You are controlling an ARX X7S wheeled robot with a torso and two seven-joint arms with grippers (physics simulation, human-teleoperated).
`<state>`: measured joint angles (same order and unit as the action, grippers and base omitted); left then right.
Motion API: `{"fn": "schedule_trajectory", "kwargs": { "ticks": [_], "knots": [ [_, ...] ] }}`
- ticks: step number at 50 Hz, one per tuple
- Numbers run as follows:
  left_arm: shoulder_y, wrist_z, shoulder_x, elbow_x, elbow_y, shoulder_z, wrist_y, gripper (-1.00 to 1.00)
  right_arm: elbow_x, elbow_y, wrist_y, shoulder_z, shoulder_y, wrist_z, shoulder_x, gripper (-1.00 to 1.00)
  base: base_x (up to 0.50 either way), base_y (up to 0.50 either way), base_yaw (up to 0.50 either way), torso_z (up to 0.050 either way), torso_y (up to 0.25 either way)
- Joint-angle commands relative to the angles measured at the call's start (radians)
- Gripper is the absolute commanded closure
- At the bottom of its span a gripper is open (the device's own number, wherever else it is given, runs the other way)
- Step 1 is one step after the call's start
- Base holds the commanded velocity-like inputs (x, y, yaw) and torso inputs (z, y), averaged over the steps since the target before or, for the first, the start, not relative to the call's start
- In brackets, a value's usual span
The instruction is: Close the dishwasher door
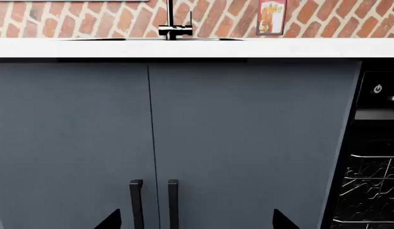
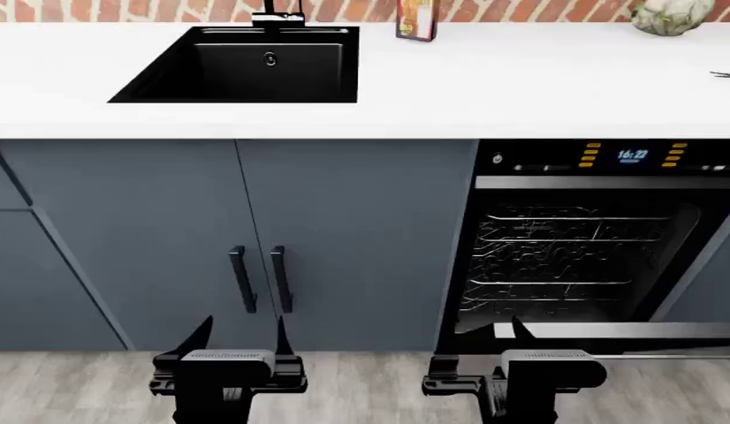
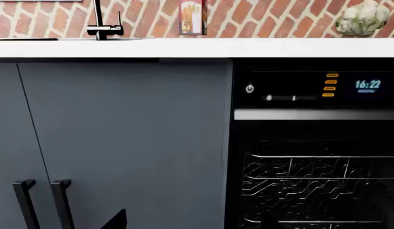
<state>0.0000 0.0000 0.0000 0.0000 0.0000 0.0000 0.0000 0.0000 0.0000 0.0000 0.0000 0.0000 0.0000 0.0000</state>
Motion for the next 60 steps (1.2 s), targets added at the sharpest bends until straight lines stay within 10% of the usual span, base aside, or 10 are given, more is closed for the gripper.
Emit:
{"fn": "schedule_trajectory", "kwargs": {
  "ticks": [1, 24, 60],
  "knots": [
    [0.002, -0.019, -0.016, -0.014, -0.004, 0.019, 0.003, -1.00, 0.020, 0.002, 0.003, -0.016, 0.002, 0.020, 0.016, -1.00, 0.00, 0.00, 0.00, 0.000, 0.000],
    [-0.002, -0.086, -0.066, -0.047, -0.018, 0.084, 0.003, -1.00, 0.066, 0.013, -0.005, -0.082, 0.006, 0.072, 0.066, -1.00, 0.00, 0.00, 0.00, -0.001, 0.000],
    [-0.006, -0.141, -0.104, -0.079, -0.020, 0.132, -0.003, -1.00, 0.116, 0.010, -0.011, -0.129, 0.006, 0.112, 0.106, -1.00, 0.00, 0.00, 0.00, -0.050, -0.008]
  ]
}}
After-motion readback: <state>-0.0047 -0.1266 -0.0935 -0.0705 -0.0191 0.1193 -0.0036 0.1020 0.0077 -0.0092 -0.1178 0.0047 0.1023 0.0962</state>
